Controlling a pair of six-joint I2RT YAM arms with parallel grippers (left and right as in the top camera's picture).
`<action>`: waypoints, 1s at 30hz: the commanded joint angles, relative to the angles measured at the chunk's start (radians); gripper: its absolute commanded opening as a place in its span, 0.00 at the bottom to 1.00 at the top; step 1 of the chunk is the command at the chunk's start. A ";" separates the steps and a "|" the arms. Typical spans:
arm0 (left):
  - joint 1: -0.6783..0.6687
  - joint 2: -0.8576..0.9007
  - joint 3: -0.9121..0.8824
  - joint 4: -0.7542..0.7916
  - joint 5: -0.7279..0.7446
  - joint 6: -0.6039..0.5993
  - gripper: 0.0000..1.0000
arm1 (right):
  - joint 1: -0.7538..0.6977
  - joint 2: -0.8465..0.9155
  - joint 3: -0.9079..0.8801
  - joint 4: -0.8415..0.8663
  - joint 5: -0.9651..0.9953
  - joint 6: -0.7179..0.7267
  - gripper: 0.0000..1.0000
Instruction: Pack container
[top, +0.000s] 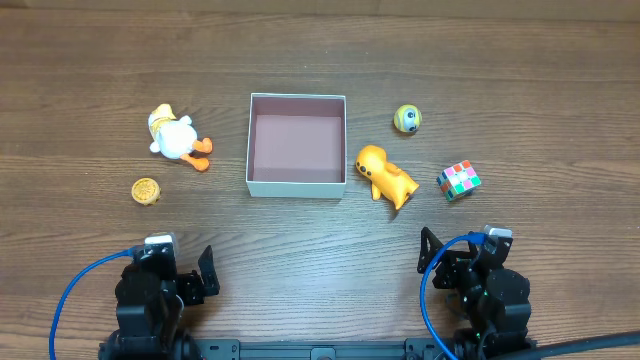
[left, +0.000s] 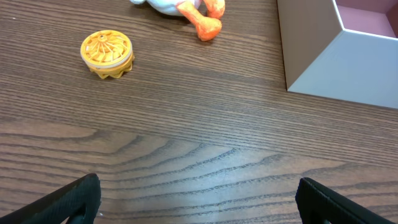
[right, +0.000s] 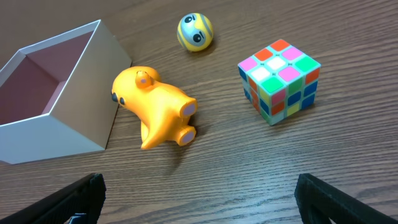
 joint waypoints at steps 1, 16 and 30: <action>0.005 -0.007 -0.003 0.002 -0.003 0.022 1.00 | -0.002 -0.011 -0.018 -0.003 -0.006 -0.006 1.00; 0.005 -0.007 -0.003 0.002 -0.003 0.022 1.00 | -0.002 -0.011 -0.018 0.514 -0.061 0.196 1.00; 0.005 -0.007 -0.003 0.002 -0.003 0.022 1.00 | -0.002 -0.006 -0.008 0.771 -0.118 0.205 1.00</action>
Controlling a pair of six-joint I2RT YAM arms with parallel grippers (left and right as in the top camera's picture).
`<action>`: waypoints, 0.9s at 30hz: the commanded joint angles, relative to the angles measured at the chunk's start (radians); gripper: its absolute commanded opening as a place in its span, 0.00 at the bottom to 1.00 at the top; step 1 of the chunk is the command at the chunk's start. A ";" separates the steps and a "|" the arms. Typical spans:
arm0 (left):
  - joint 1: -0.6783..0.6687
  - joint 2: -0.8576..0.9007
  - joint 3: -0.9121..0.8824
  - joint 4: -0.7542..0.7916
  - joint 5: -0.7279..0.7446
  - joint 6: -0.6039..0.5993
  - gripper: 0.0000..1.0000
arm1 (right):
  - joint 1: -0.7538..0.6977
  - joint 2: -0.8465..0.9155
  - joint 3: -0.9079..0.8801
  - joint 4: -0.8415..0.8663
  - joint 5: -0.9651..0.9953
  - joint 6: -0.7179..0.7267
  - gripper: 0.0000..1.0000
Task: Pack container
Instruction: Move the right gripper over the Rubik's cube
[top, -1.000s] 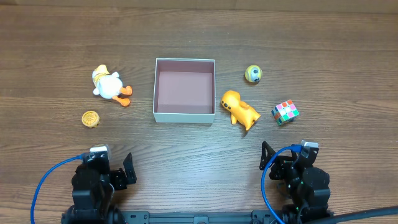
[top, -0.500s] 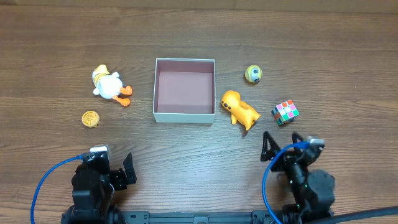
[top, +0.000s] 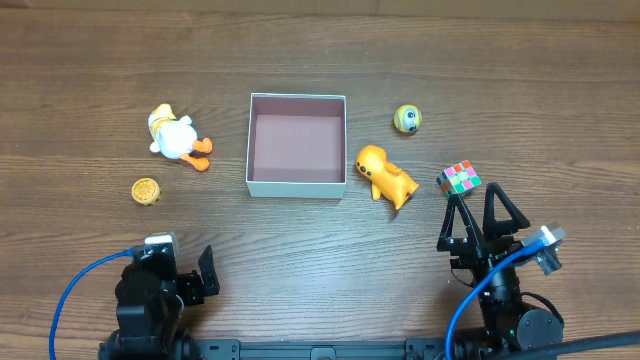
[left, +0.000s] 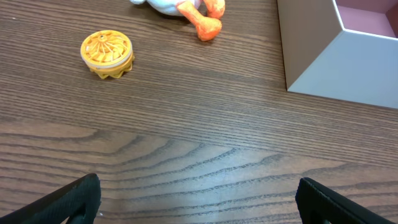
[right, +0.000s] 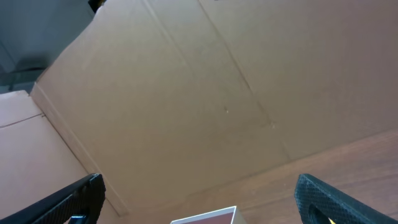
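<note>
In the overhead view a white box (top: 296, 185) with a pinkish inside stands at mid-table. Left of it lie a white-and-orange duck toy (top: 175, 137) and a yellow ridged disc (top: 146, 190). To its right lie an orange animal toy (top: 385, 177), a yellow ball (top: 407, 119) and a colour cube (top: 459, 180). My left gripper (top: 168, 265) stays low at the front left, open and empty; its wrist view shows the disc (left: 107, 54) and the box's wall (left: 336, 68). My right gripper (top: 478, 218) is open, tipped upward just in front of the cube, holding nothing.
The right wrist view looks up at a brown cardboard wall (right: 186, 93) beyond the table; only the box's rim (right: 205, 218) shows at its bottom edge. Blue cables (top: 70, 300) loop beside both arm bases at the front edge.
My right gripper has risen and tipped upward, now just in front of the cube; its camera faces the cardboard wall instead of the toys. Left arm and all objects are unmoved.
</note>
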 joint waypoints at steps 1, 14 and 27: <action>0.005 -0.007 -0.003 0.002 -0.003 0.022 1.00 | -0.002 0.010 0.039 -0.072 -0.057 -0.085 1.00; 0.005 -0.007 -0.003 0.002 -0.003 0.022 1.00 | -0.002 0.796 0.874 -0.797 0.019 -0.403 1.00; 0.005 -0.007 -0.003 0.002 -0.003 0.022 1.00 | -0.053 1.299 1.047 -0.933 0.269 -0.492 1.00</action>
